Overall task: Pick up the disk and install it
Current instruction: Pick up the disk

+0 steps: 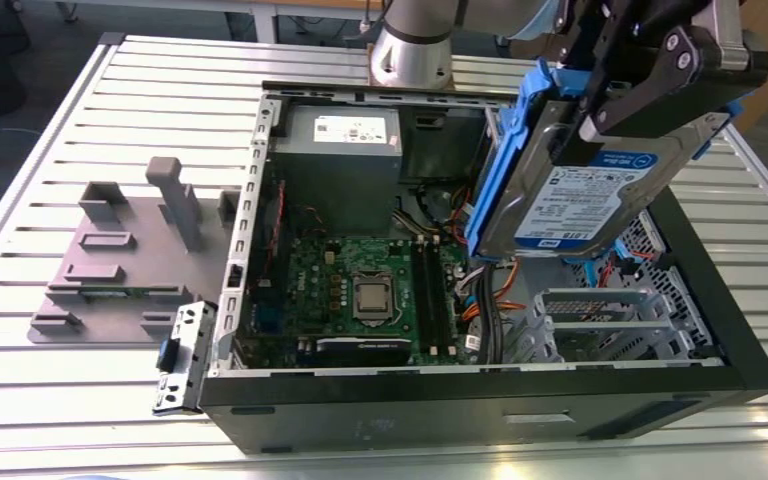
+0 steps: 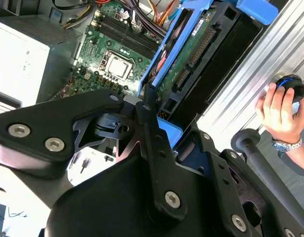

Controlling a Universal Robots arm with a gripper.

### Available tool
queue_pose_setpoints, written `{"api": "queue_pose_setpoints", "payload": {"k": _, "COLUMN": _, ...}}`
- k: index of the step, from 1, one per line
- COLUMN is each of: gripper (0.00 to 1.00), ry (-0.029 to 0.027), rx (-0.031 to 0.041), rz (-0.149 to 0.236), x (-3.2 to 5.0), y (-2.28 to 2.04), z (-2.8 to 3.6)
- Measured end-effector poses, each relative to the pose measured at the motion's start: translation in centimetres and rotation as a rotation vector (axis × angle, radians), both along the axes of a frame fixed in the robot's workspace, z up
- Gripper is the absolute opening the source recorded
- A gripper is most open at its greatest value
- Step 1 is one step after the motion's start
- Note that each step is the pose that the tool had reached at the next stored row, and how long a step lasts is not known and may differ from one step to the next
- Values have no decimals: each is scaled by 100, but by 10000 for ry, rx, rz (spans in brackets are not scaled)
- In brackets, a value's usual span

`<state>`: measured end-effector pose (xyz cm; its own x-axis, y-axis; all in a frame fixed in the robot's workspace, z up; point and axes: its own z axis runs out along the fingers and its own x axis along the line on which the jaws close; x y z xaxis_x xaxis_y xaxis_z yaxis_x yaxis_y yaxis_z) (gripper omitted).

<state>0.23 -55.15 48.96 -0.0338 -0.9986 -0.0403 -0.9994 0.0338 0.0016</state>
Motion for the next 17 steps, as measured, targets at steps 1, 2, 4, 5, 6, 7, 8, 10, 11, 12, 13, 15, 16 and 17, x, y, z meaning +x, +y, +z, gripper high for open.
{"api": "queue_pose_setpoints", "payload": {"k": 1, "gripper": 36, "ry": 0, "rx": -1, "rz": 0, "x": 2, "y": -4, "z": 1}}
{"api": "queue_pose_setpoints", "payload": {"k": 2, "gripper": 36, "ry": 0, "rx": -1, "rz": 1, "x": 4, "y": -9, "z": 1}}
{"api": "queue_pose_setpoints", "payload": {"k": 4, "gripper": 36, "ry": 0, "rx": 0, "rz": 1, "x": 7, "y": -24, "z": 0}}
{"api": "queue_pose_setpoints", "payload": {"k": 5, "gripper": 36, "ry": 0, "rx": 3, "rz": 1, "x": 9, "y": -35, "z": 0}}
{"api": "queue_pose_setpoints", "payload": {"k": 6, "gripper": 36, "ry": 0, "rx": 14, "rz": 1, "x": 10, "y": -48, "z": -1}}
{"api": "queue_pose_setpoints", "payload": {"k": 7, "gripper": 36, "ry": 0, "rx": 44, "rz": 1, "x": 11, "y": -64, "z": -2}}
{"api": "queue_pose_setpoints", "payload": {"k": 8, "gripper": 36, "ry": -1, "rx": 79, "rz": 1, "x": 12, "y": -82, "z": -2}}
{"api": "queue_pose_setpoints", "payload": {"k": 10, "gripper": 36, "ry": 0, "rx": 153, "rz": 0, "x": 12, "y": -117, "z": -3}}
{"api": "queue_pose_setpoints", "payload": {"k": 11, "gripper": 36, "ry": 0, "rx": 187, "rz": 0, "x": 13, "y": -136, "z": -4}}
{"api": "queue_pose_setpoints", "payload": {"k": 12, "gripper": 36, "ry": 0, "rx": 218, "rz": 0, "x": 13, "y": -155, "z": -5}}
{"api": "queue_pose_setpoints", "payload": {"k": 13, "gripper": 36, "ry": 0, "rx": 245, "rz": 0, "x": 14, "y": -175, "z": -6}}
{"api": "queue_pose_setpoints", "payload": {"k": 15, "gripper": 36, "ry": 0, "rx": 280, "rz": 0, "x": 17, "y": -210, "z": -7}}
{"api": "queue_pose_setpoints", "payload": {"k": 16, "gripper": 36, "ry": 0, "rx": 283, "rz": 0, "x": 19, "y": -216, "z": -9}}
{"api": "queue_pose_setpoints", "payload": {"k": 17, "gripper": 36, "ry": 1, "rx": 283, "rz": 0, "x": 22, "y": -218, "z": -10}}
